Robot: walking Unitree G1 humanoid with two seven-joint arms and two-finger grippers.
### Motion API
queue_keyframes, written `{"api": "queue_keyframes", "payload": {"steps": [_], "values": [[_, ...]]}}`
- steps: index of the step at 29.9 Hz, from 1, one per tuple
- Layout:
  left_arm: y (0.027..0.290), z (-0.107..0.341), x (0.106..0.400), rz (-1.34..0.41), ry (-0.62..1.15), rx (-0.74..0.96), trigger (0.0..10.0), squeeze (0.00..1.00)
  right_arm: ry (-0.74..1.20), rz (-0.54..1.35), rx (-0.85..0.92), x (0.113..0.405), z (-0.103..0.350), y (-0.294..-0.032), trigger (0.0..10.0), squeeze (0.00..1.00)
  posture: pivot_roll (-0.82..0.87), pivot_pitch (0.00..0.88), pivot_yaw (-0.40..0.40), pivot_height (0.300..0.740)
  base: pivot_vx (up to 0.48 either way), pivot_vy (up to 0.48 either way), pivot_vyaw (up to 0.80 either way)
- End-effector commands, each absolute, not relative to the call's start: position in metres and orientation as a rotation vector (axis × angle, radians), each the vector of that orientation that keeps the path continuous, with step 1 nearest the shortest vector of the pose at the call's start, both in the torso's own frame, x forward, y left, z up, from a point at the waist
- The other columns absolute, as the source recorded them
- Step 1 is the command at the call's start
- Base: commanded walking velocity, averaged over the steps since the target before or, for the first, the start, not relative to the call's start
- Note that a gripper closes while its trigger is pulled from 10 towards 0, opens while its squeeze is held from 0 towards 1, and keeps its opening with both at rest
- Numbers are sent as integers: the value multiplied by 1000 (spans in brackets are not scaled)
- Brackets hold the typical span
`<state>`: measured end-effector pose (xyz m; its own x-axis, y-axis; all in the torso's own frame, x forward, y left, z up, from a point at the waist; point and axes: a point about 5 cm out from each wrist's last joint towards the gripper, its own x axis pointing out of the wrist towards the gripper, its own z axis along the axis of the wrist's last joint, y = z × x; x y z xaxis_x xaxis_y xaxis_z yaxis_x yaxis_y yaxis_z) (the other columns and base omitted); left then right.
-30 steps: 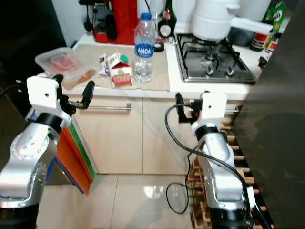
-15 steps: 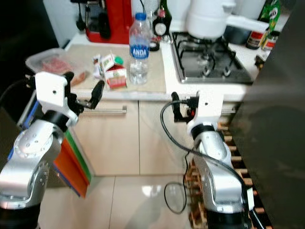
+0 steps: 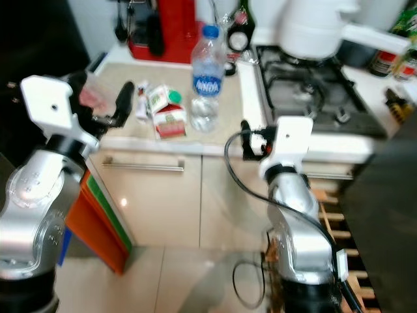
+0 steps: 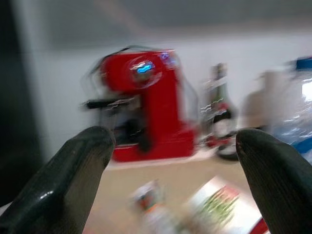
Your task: Restocking fridge
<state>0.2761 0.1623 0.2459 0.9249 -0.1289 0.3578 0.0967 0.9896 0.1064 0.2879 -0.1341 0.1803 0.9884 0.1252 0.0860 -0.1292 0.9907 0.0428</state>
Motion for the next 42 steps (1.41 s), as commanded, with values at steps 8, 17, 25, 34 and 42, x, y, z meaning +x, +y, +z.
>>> {"api": "queue_keyframes", "payload": {"steps": [8, 17, 25, 34, 42], "values": [[142, 250, 280, -201, -378, 107, 10000, 0, -70, 61, 16, 289, 173, -152, 10000, 71, 7, 0, 12, 730, 0, 168, 0], [141, 244, 285, -204, -338, 120, 10000, 0, -91, 70, 9, 297, 179, -153, 10000, 71, 5, 0, 16, 730, 0, 0, 0], [142, 233, 290, -202, -283, 140, 10000, 0, -108, 65, 11, 304, 182, -151, 10000, 71, 5, 0, 20, 730, 85, -83, 0], [144, 231, 295, -190, -272, 131, 10000, 0, -106, 80, 9, 301, 178, -146, 10000, 67, -4, 0, 27, 730, 410, -99, 0], [151, 232, 303, -132, -258, 161, 10000, 0, -100, 94, 14, 300, 175, -144, 10000, 71, -2, 0, 23, 730, 56, 0, 0]]}}
